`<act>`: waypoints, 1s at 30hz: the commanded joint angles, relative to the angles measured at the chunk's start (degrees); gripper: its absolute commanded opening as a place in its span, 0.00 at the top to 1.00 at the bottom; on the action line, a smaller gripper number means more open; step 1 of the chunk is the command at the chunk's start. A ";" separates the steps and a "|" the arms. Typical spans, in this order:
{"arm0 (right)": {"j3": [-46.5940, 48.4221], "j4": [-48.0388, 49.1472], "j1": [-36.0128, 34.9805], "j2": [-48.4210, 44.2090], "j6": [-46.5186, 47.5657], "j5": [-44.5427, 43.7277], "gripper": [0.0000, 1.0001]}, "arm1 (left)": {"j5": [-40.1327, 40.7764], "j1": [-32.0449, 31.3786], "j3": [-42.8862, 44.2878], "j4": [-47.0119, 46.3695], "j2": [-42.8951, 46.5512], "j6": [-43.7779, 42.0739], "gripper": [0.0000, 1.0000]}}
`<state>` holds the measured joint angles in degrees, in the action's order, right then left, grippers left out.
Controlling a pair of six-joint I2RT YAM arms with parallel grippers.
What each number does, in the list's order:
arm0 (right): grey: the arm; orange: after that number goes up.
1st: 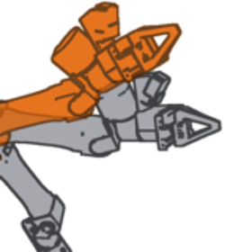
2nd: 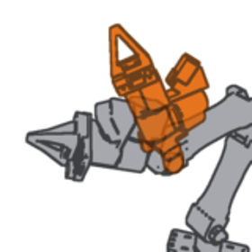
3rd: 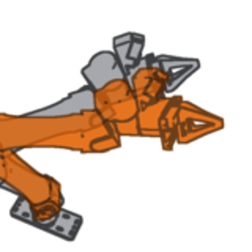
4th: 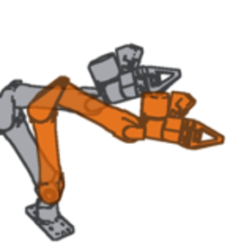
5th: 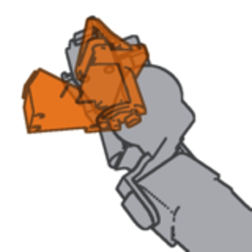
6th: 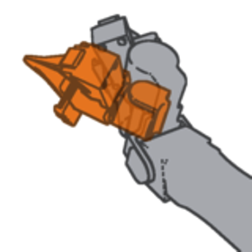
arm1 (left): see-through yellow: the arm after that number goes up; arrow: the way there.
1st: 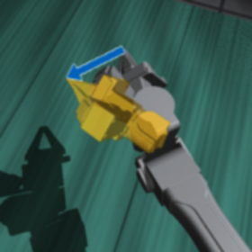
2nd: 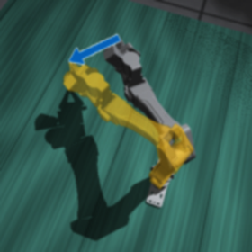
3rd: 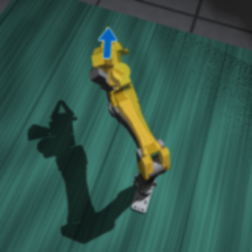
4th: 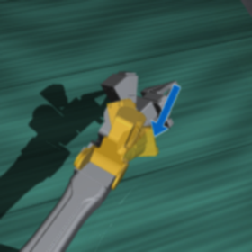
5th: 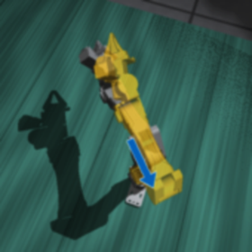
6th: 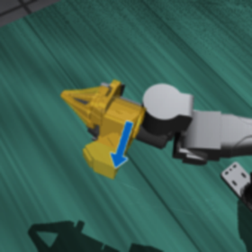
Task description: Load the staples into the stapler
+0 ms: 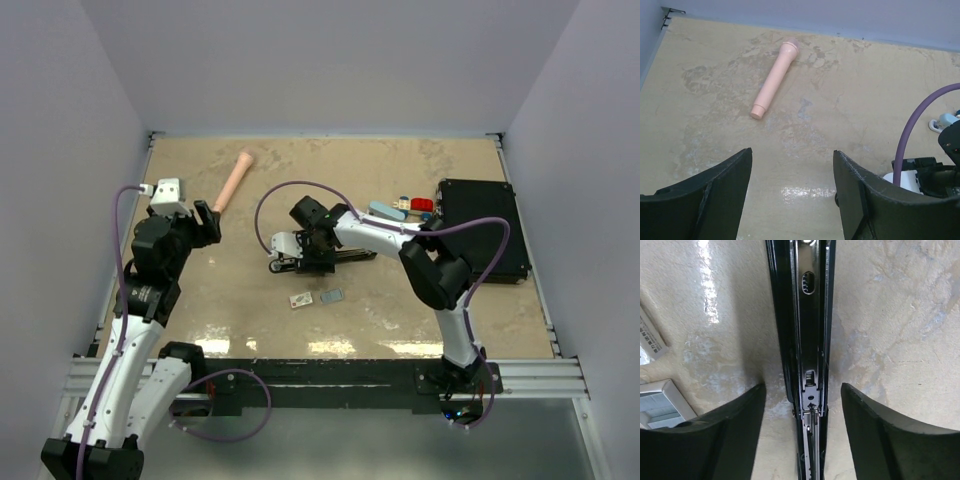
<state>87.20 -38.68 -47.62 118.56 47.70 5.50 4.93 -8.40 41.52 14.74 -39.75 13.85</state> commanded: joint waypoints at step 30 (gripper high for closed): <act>8.50 8.54 24.59 -5.19 -14.75 -5.58 0.11 | -0.62 -3.02 -0.74 -0.77 1.69 -2.33 0.28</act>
<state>88.58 -26.35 -25.08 110.04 32.18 -1.74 4.69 -10.79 41.34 14.72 -38.72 12.78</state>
